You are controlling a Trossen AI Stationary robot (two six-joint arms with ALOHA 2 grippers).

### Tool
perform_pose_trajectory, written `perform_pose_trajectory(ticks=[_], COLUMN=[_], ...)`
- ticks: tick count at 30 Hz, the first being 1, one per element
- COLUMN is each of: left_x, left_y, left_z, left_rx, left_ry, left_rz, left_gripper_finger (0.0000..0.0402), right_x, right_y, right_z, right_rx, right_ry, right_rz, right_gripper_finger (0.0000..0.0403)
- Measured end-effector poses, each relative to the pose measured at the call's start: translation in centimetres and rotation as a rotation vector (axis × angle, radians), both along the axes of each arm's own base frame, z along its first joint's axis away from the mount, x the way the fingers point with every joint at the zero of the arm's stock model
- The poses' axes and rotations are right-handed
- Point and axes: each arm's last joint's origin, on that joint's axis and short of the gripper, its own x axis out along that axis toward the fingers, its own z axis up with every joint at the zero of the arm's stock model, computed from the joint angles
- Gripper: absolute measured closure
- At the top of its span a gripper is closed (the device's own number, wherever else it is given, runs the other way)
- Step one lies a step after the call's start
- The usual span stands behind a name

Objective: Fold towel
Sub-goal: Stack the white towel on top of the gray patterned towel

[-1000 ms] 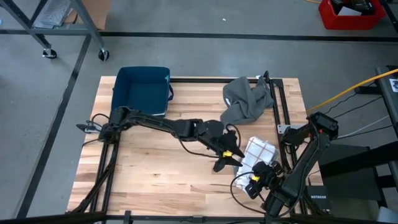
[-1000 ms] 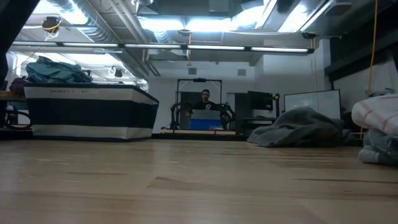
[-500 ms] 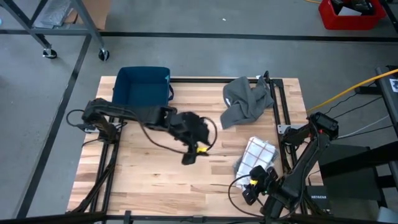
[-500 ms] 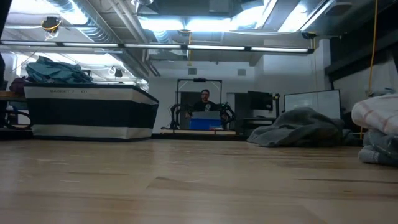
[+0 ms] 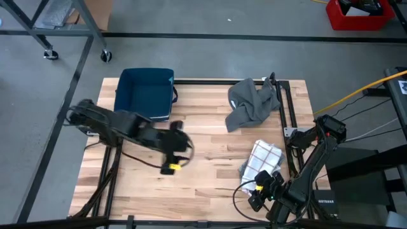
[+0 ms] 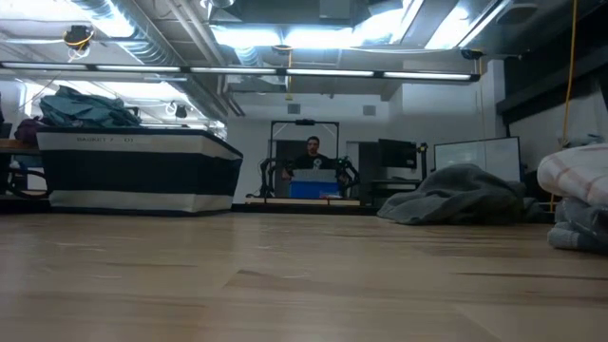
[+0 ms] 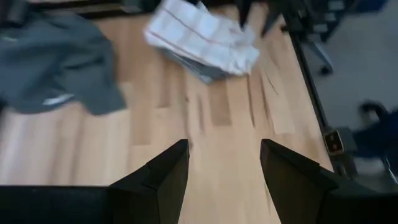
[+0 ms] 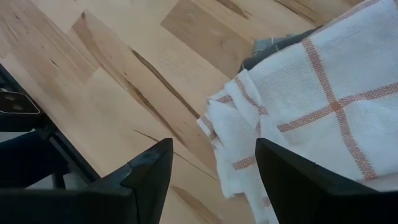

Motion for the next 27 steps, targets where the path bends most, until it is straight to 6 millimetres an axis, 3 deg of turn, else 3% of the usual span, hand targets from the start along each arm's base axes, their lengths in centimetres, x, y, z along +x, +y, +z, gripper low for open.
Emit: perform_pose_trajectory(ticks=[5,10,13,17,22,27], left_x=[-5.3,-10.0,-11.9,-13.4,-13.7,-13.2], left_y=[0.0,-0.7,-1.4,-2.0,-2.2,-2.4], left_z=[2.5,1.9,0.3,-3.0,-7.6,-11.2], left_rx=[0.012,0.016,0.02,0.038,0.04,-0.058], left_ry=[-0.079,-0.149,-0.185,-0.219,-0.236,-0.246], left_rz=[0.106,0.209,0.259,0.344,0.475,0.599], left_gripper_finger=[0.0212,0.0212,0.0212,0.0212,0.0212,0.0212], right_x=[0.3,0.8,1.2,1.7,2.6,4.3], right_y=[-0.1,-0.4,-0.7,-1.3,-3.0,-4.6], right_z=[0.2,0.6,0.8,1.1,2.6,4.4], right_rx=[-0.054,-0.181,-0.228,-0.181,-0.064,-0.043], right_ry=[-0.108,-0.32,-0.387,-0.331,-0.148,-0.17], right_rz=[-0.017,-0.047,-0.066,-0.087,0.031,0.179], right_gripper_finger=[0.0168,0.0168,0.0168,0.0168,0.0169,0.0169])
